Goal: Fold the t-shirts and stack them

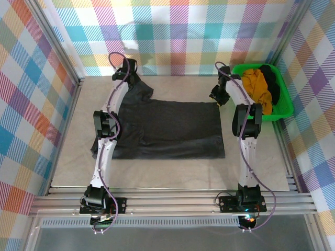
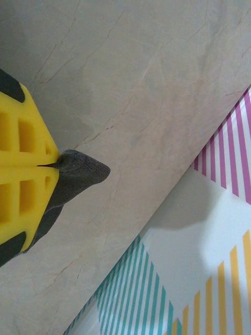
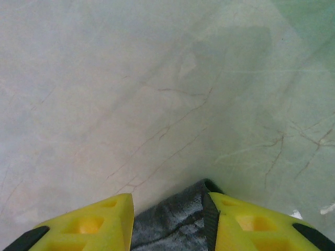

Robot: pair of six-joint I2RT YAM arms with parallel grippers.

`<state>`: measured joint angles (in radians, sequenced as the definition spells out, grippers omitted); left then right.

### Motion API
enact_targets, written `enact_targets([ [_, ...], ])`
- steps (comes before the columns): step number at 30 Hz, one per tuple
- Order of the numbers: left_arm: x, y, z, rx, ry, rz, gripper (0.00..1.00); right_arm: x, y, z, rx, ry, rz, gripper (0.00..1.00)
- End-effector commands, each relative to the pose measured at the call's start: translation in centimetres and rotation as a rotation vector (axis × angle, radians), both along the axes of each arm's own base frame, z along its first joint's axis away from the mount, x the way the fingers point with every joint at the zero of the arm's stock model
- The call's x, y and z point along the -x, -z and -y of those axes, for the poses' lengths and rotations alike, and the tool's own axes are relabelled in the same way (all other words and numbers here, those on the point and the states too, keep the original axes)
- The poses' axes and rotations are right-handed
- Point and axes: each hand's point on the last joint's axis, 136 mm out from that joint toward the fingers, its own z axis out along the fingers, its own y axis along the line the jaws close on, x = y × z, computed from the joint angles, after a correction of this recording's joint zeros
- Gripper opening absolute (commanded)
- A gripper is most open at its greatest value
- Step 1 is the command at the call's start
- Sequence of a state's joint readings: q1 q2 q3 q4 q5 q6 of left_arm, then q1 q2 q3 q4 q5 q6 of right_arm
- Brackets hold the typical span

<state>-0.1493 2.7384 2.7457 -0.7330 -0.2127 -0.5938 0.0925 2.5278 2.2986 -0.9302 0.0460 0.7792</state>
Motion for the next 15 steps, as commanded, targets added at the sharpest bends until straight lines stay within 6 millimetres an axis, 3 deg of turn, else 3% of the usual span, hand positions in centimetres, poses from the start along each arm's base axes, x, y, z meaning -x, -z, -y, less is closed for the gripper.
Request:
enact_targets([
  [1,0.7,-3.9,0.2,0.004,0.01,0.032,0.0,0.9,0.5,0.2,0.021,0.043,-0.061,0.4],
  [11,1.4,-5.5,0.5,0.014,0.021,0.034,0.0,2.5,2.2,0.7,0.062,0.051,-0.156,0.39],
  [15,1.8,-6.0,0.4,0.009,0.017,0.026,0.0,2.8,2.9,0.2,0.045,0.045,-0.176,0.24],
])
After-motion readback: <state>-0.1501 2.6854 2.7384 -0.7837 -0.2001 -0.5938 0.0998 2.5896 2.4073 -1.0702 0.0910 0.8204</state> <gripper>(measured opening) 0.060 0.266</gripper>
